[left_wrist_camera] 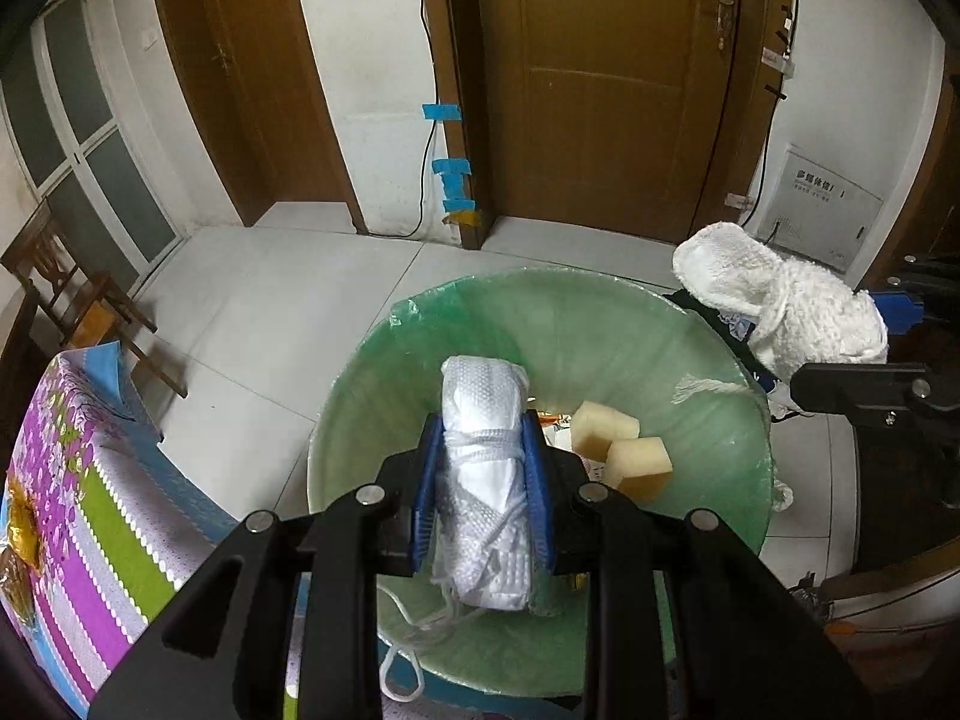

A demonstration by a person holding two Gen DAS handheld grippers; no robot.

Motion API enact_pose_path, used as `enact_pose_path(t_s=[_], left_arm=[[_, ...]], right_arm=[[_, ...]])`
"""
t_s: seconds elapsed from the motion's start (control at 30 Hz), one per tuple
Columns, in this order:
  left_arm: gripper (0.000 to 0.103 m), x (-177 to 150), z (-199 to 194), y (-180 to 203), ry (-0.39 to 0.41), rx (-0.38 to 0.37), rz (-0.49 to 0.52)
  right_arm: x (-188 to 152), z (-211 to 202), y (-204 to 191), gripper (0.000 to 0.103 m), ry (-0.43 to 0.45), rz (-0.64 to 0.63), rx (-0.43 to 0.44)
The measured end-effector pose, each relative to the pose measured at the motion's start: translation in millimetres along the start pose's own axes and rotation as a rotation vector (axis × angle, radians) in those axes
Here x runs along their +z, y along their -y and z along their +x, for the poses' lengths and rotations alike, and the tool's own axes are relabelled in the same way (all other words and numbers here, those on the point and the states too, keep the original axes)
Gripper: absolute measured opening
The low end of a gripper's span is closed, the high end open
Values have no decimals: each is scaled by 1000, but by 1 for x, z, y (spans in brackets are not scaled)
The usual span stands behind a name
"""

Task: Collect trash

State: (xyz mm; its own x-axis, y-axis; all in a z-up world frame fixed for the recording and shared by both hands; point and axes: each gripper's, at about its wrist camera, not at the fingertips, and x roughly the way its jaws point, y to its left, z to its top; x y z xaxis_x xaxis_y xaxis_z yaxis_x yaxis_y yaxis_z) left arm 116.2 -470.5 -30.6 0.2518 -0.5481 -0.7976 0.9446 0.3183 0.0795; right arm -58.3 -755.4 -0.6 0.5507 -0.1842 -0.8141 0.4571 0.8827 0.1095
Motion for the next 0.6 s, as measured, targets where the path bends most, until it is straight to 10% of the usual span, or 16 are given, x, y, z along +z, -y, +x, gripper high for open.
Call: enact_pose_path(t_s=[0.27,0.37,0.6], left_arm=[[26,1,4,2,-3,20,-7],[73,0,3,2,1,55,-16],[73,-4,-2,3,22,72,-7]], right_arm=[[7,15,-17,45,-16,-32,13],[8,24,-22,64,-23,-53,-24],[3,24,-14,64,-8,-10,-19]])
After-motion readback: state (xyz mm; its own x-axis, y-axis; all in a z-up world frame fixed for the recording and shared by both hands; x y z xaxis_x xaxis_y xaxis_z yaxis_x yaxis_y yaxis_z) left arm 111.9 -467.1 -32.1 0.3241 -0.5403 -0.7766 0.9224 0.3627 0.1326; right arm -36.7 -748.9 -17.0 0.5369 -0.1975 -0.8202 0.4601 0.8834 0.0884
